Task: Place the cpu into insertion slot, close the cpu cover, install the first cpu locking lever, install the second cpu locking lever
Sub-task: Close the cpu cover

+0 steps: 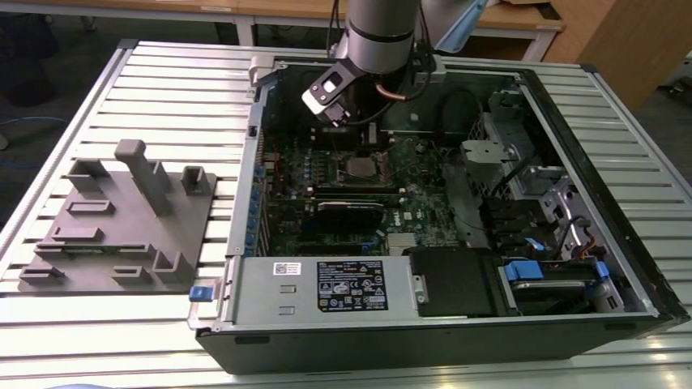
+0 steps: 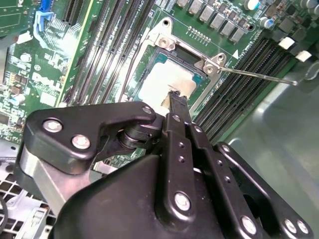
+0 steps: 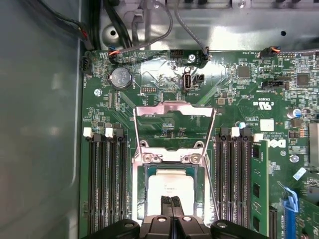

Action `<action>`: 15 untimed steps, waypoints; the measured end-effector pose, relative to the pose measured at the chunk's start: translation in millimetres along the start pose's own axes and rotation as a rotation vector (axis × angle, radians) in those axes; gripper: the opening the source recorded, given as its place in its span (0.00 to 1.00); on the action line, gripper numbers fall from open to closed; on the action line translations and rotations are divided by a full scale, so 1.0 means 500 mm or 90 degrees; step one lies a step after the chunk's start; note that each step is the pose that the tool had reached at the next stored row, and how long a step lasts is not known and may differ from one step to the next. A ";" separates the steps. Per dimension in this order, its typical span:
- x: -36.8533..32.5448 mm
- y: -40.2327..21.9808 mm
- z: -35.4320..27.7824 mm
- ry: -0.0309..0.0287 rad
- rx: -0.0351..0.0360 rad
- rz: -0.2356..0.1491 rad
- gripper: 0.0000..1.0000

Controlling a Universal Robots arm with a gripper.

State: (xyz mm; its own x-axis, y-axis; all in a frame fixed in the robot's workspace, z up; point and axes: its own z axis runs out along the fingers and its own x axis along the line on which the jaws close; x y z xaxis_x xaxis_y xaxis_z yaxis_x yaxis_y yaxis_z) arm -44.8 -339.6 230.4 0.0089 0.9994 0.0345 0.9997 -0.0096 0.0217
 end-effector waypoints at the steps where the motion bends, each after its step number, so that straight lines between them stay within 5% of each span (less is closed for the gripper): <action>1: 0.000 0.000 -0.004 0.0000 0.0000 0.000 0.11; 5: 0.001 0.000 -0.019 0.0000 0.0000 0.000 0.11; 15: 0.001 0.001 -0.022 0.0000 0.0000 0.000 0.11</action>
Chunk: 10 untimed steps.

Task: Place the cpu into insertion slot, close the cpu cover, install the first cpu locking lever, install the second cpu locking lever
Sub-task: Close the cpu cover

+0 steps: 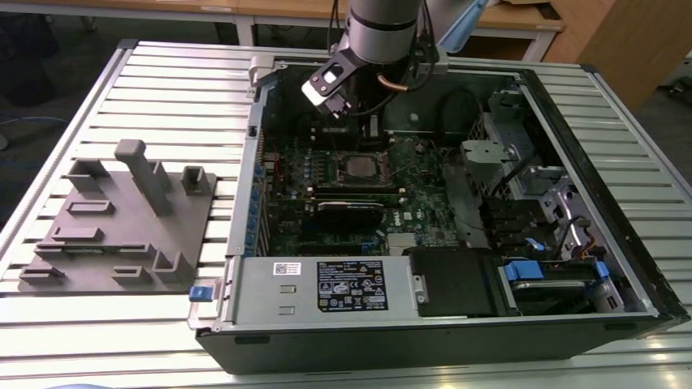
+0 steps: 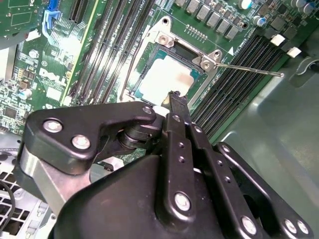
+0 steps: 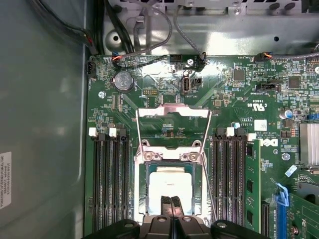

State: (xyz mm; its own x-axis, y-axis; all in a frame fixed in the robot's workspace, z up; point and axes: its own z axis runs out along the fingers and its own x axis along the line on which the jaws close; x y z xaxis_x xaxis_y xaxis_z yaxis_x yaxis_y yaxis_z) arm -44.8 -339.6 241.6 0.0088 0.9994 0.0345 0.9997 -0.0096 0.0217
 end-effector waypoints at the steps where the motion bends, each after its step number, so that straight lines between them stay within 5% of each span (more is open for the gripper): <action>1: 0.000 0.000 -0.001 0.0000 0.0000 0.000 0.11; 10: 0.000 0.001 -0.002 0.0023 0.0000 0.000 0.11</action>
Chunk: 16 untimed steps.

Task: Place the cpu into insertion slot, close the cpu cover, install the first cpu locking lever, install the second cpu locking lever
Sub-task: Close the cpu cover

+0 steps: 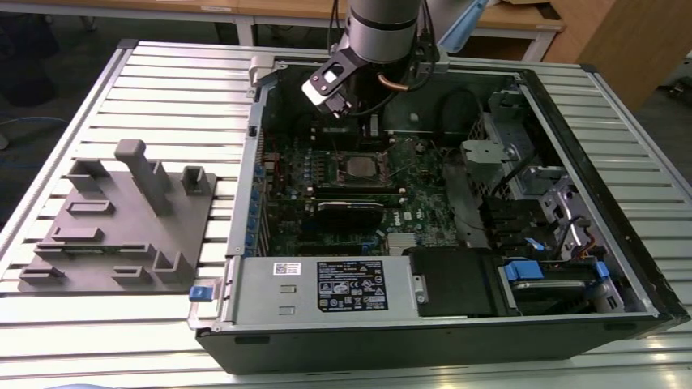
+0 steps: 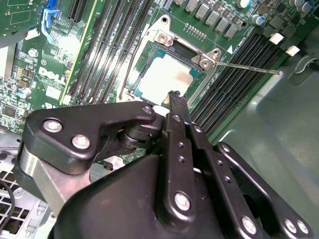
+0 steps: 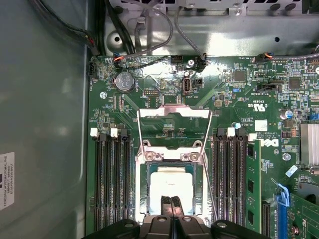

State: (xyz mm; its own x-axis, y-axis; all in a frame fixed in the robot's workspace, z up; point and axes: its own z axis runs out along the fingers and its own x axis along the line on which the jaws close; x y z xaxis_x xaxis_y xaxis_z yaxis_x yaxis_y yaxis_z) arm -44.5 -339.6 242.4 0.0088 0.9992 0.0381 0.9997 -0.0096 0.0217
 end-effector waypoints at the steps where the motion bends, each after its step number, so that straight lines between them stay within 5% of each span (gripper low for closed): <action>1: 0.000 0.000 0.000 0.0000 0.0000 0.000 0.11; 10: 0.000 0.000 -0.002 0.0000 0.0000 0.000 0.11; 16: 0.001 0.000 -0.014 0.0000 0.0000 0.000 0.11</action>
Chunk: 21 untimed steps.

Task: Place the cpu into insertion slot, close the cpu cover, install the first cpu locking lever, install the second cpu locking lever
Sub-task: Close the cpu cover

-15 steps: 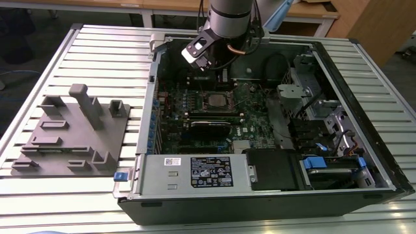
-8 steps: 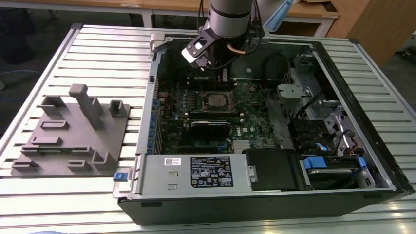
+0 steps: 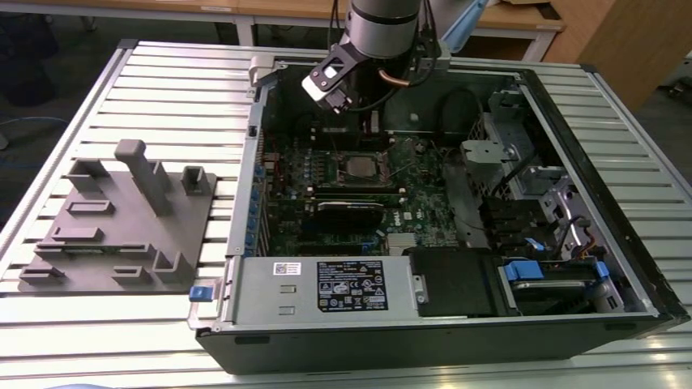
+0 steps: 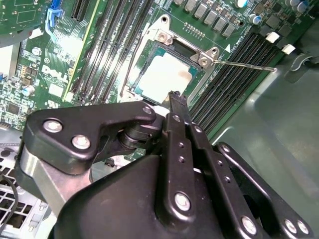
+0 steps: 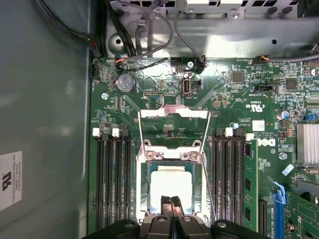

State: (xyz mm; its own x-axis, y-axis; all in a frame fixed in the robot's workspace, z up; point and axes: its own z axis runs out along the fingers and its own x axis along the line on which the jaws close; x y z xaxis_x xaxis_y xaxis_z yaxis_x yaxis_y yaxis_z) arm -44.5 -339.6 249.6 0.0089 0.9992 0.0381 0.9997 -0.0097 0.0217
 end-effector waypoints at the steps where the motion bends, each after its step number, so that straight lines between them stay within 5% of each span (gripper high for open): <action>1: 0.000 0.000 -0.002 0.0000 0.0000 0.000 0.11; 21: 0.001 0.000 -0.017 0.0001 0.0000 0.000 0.11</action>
State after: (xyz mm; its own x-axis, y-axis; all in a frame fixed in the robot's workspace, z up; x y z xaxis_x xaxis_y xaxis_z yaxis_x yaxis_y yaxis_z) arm -44.5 -339.6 258.1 0.0088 0.9992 0.0382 0.9997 -0.0097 0.0218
